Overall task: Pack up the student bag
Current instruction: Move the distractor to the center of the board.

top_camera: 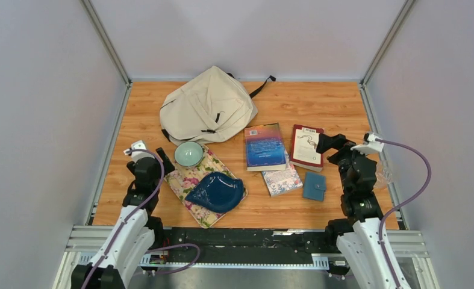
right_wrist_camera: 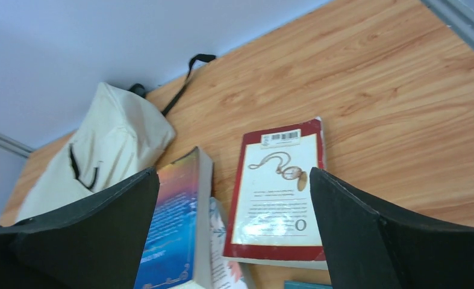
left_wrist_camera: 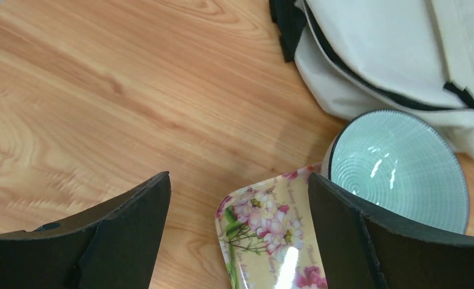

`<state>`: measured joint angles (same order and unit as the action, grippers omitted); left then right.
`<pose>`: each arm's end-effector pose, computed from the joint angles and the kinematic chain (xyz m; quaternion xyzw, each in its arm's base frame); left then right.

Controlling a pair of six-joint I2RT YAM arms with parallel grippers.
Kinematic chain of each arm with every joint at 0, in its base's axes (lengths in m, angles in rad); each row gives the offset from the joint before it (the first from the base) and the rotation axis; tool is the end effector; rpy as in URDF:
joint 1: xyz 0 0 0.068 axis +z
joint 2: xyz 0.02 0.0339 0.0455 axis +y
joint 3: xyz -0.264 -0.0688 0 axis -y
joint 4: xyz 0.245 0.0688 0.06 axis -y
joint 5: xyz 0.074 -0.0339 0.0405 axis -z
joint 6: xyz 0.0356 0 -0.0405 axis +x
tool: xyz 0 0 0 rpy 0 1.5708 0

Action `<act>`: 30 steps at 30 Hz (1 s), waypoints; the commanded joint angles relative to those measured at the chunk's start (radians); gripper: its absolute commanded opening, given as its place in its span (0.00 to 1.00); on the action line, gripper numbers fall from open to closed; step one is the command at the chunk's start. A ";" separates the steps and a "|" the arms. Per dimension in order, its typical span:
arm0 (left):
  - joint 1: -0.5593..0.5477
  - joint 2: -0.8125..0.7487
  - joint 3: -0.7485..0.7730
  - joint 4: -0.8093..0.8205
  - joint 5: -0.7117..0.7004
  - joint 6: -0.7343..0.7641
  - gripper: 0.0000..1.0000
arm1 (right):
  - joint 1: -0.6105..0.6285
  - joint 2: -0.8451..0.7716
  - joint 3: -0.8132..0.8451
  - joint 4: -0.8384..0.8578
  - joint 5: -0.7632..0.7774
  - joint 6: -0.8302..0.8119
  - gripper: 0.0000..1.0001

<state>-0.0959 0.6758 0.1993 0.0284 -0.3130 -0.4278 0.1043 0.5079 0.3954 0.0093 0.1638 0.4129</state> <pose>0.1568 -0.0041 0.1728 -0.2200 0.8110 -0.0087 0.5421 0.1479 0.0096 0.2628 0.1679 0.7229 0.1120 0.6608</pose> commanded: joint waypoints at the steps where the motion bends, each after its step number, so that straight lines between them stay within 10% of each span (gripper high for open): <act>1: 0.007 -0.044 0.133 -0.159 -0.082 -0.166 0.91 | 0.006 -0.089 0.115 -0.100 -0.104 0.121 0.99; 11: 0.007 -0.162 0.177 -0.302 0.369 -0.201 0.92 | 0.006 0.170 0.321 -0.296 -0.599 -0.011 0.99; 23: 0.007 -0.265 0.193 -0.512 0.227 -0.217 0.92 | 0.044 0.323 0.289 -0.100 -0.725 0.118 0.99; 30: 0.007 -0.229 0.272 -0.522 0.299 -0.184 0.92 | 0.409 0.558 0.460 -0.219 -0.589 -0.026 0.99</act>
<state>-0.0948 0.4435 0.4026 -0.4904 -0.0444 -0.6472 0.3317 0.9699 0.7288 -0.1673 -0.4835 0.4709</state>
